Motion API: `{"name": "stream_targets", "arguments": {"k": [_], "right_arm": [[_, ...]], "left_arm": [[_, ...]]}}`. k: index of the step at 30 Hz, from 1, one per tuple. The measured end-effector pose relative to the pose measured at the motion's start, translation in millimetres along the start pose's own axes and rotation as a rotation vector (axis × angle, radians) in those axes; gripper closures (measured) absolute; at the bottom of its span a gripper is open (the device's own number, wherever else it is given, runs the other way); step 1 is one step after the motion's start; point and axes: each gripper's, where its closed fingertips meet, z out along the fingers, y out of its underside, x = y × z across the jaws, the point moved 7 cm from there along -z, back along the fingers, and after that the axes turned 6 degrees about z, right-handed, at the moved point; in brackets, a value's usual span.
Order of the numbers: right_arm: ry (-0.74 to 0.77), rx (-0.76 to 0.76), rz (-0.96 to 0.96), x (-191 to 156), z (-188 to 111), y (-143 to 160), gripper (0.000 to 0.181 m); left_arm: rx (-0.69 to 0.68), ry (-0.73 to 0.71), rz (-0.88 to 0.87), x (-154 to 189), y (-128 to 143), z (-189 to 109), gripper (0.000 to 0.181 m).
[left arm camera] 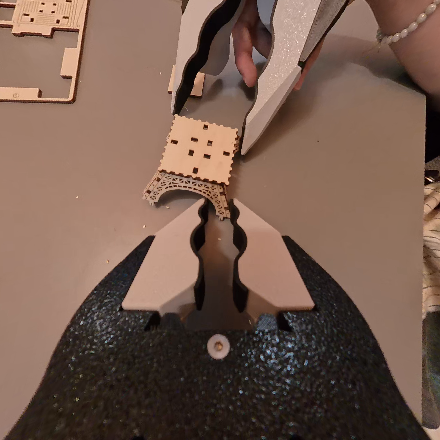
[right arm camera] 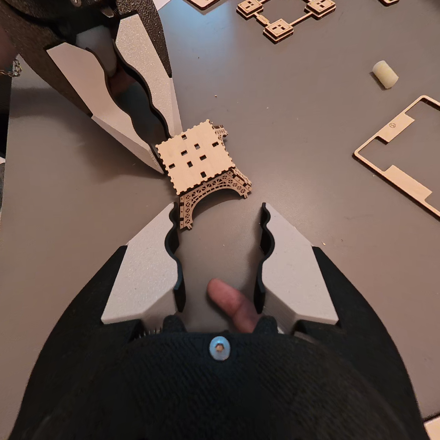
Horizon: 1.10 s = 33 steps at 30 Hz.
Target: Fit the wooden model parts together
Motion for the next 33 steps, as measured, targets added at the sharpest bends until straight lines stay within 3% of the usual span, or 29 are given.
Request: {"name": "stream_targets", "arguments": {"k": [11, 24, 28, 33], "right_arm": [[0.0, 0.007, -0.01, 3, -6, 3, 0.113], [-0.03, 0.018, -0.021, 0, -9, 4, 0.112], [-0.026, 0.023, -0.004, 3, -10, 4, 0.112], [-0.029, -0.002, -0.013, 1, -8, 6, 0.112]], "left_arm": [[-0.026, 0.018, 0.081, 9, 2, -3, 0.15], [-0.073, -0.038, 0.088, 7, 4, -14, 0.149], [-0.075, -0.139, 0.18, 5, -6, -30, 0.149], [0.029, -0.178, 0.363, 16, -31, -30, 0.128]]}}
